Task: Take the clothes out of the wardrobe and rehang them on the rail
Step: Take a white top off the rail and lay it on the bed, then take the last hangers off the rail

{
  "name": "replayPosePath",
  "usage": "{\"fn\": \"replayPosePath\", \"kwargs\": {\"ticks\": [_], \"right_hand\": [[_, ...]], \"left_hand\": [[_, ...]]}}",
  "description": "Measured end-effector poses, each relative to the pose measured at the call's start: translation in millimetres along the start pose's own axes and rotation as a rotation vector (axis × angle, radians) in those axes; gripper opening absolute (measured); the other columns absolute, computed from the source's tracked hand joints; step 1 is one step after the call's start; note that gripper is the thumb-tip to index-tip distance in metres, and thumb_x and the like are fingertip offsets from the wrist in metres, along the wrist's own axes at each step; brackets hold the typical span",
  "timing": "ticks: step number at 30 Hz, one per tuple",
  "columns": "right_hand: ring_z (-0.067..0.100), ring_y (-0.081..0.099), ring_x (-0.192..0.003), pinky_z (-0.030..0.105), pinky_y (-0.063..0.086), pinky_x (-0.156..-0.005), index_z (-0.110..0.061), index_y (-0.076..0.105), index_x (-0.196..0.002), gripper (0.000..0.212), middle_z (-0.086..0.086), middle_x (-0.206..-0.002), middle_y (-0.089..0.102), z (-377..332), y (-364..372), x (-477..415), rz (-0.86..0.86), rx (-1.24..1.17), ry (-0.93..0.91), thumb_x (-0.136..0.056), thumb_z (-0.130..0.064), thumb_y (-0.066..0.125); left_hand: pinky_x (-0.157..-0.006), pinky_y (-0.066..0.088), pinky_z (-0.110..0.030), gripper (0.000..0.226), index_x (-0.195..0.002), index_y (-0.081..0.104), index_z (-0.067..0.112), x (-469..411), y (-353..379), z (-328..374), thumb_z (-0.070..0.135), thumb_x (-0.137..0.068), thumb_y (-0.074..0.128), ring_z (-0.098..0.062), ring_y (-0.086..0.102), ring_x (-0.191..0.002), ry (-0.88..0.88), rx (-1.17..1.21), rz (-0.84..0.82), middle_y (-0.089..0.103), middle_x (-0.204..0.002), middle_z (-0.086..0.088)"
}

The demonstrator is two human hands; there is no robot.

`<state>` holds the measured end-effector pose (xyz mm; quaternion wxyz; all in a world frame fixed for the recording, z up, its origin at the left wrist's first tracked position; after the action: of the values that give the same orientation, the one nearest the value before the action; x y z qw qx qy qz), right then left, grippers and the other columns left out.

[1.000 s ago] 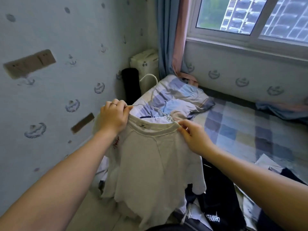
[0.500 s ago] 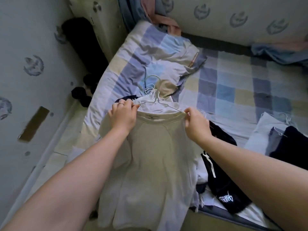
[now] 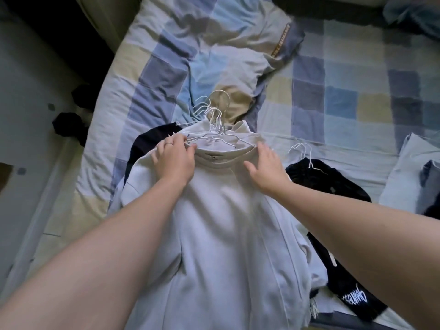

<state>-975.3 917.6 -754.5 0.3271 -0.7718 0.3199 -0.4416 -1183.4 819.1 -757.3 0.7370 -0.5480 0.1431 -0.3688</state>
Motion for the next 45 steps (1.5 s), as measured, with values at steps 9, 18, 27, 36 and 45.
{"fn": "replayPosePath", "kwargs": {"ticks": [9,18,27,36,45], "right_hand": [[0.023,0.000,-0.150,0.044,0.013,-0.120,-0.024,0.003,-0.156,0.070,-0.005,-0.164,0.000,13.6,-22.6,72.0,-0.006,0.077,-0.066,-0.100,-0.047,0.038],[0.021,-0.004,-0.151,0.049,0.011,-0.119,-0.028,-0.001,-0.156,0.071,-0.007,-0.164,-0.006,85.8,-97.3,212.5,0.004,0.213,-0.069,-0.099,-0.053,0.033],[0.022,0.000,-0.150,0.047,0.011,-0.119,-0.028,0.002,-0.156,0.069,-0.006,-0.164,-0.002,246.9,-171.9,311.2,0.082,0.137,0.076,-0.099,-0.051,0.034],[0.019,-0.001,-0.150,0.048,0.009,-0.120,-0.028,0.002,-0.156,0.067,-0.009,-0.164,-0.004,511.7,-265.2,342.2,0.059,0.033,0.187,-0.101,-0.050,0.033],[0.020,0.001,-0.150,0.047,0.012,-0.118,-0.029,0.002,-0.156,0.067,-0.010,-0.164,-0.002,705.2,-326.6,341.1,0.051,0.015,0.317,-0.100,-0.052,0.031]], "left_hand": [[-0.122,0.003,-0.049,0.066,-0.157,0.016,0.032,78.9,-13.4,34.5,0.056,-0.100,0.037,-0.026,-0.005,-0.153,0.066,0.002,-0.244,0.003,-0.168,-0.002],[-0.121,-0.005,-0.051,0.069,-0.158,0.005,0.038,212.6,-55.5,116.9,0.062,-0.099,0.033,-0.019,-0.018,-0.151,0.242,0.025,-0.395,-0.010,-0.167,0.004],[-0.121,-0.004,-0.053,0.072,-0.158,0.001,0.039,316.0,-28.0,254.6,0.063,-0.098,0.031,-0.021,-0.017,-0.152,0.428,-0.047,-0.434,-0.012,-0.167,0.003],[-0.122,0.003,-0.051,0.073,-0.159,0.006,0.036,409.3,73.7,463.9,0.063,-0.098,0.035,-0.024,-0.009,-0.153,0.476,-0.132,-0.422,-0.004,-0.168,0.001],[-0.123,0.007,-0.047,0.070,-0.159,0.008,0.035,476.2,172.5,617.8,0.061,-0.099,0.034,-0.023,-0.007,-0.153,0.472,-0.120,-0.559,0.000,-0.168,0.000]]}}
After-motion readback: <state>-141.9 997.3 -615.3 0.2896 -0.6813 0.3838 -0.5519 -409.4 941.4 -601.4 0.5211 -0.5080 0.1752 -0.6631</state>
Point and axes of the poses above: each hand's wrist, its own x-axis away from the middle knuckle, its own y-axis out of the palm, z = x × y, the point moved 2 cm from there along -x, towards the middle knuckle
